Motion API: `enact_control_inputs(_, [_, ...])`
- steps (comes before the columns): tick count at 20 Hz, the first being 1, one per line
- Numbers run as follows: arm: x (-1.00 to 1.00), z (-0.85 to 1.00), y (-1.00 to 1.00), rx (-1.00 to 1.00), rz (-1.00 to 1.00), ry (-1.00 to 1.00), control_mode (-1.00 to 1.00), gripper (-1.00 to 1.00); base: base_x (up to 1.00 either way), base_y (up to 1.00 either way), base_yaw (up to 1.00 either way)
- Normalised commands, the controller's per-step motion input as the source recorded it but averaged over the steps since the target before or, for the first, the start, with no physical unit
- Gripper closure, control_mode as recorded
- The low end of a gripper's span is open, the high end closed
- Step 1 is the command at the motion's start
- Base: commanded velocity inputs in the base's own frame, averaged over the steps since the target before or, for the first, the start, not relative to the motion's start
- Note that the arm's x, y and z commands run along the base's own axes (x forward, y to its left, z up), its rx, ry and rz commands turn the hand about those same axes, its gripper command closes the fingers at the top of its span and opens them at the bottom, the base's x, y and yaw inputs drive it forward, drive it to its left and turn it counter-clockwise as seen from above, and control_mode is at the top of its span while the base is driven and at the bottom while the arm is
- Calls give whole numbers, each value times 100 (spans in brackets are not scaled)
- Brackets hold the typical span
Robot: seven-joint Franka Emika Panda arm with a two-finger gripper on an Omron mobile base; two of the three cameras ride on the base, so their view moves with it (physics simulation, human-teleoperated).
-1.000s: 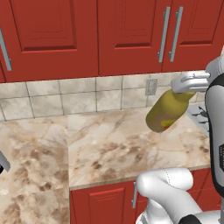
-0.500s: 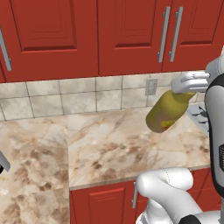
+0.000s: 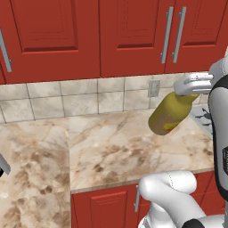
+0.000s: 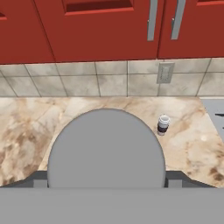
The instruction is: Move the drinks to the dining counter.
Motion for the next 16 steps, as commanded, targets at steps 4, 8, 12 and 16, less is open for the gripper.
enact_control_inputs(4, [0, 0, 0, 0, 0, 0, 100, 100, 0, 2, -3])
enact_control_inputs(8, [0, 0, 0, 0, 0, 0, 100, 100, -33, -1, -9])
enact_control_inputs(12, [0, 0, 0, 0, 0, 0, 100, 100, -76, -15, -18])
enact_control_inputs(16, [0, 0, 0, 0, 0, 0, 100, 100, -74, -18, -20])
